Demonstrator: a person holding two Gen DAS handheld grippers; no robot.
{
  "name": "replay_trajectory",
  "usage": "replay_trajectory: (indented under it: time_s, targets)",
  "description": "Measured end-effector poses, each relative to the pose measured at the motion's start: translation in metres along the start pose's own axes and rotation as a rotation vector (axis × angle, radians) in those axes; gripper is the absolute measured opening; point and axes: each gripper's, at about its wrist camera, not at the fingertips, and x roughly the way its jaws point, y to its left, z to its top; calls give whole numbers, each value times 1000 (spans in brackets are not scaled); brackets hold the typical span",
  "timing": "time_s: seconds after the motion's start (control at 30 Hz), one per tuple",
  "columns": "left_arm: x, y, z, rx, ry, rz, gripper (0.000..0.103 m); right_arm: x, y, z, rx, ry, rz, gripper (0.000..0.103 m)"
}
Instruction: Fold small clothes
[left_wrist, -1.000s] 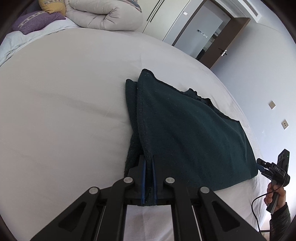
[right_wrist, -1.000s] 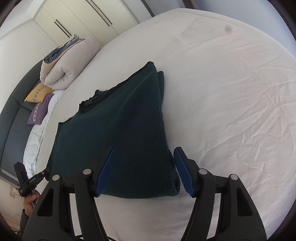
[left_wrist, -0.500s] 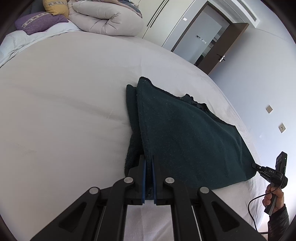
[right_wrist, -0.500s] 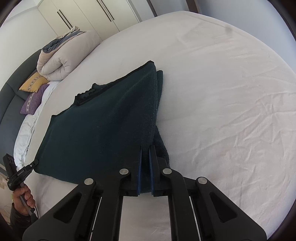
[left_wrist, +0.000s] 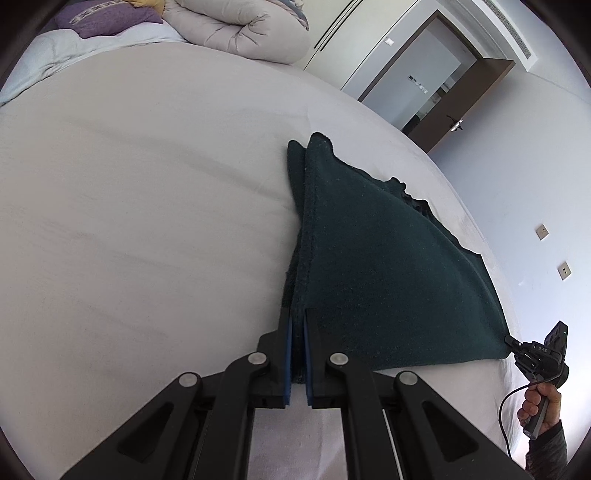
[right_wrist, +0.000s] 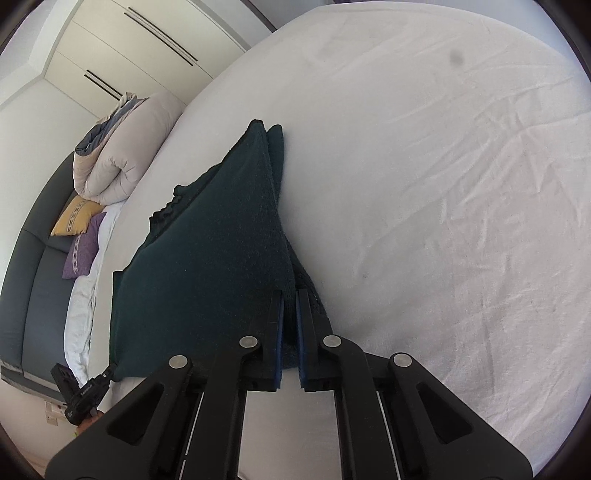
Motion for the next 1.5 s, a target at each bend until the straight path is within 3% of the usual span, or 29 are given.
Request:
replay_trajectory:
  time_s: [1.2,1.33,1.4,1.43,1.5]
  targets:
    - [2,4,-8,-30,28,-4,7,11,-6,-8,-16,19,-26,5]
    - [-3,14,-4,-83,31,-64,18,14,-10,-7,-5,31,4,6]
    - [-13,16,0,-102,22,-43,28,10,-10,-7,2,38,16,8]
    - [-20,16,3,-105,1,-22,35,7,-11,-7,15,42,17,10]
    - [-36,10,12,-84,-63,23,36,-4,-13,-7,37,15,2,26]
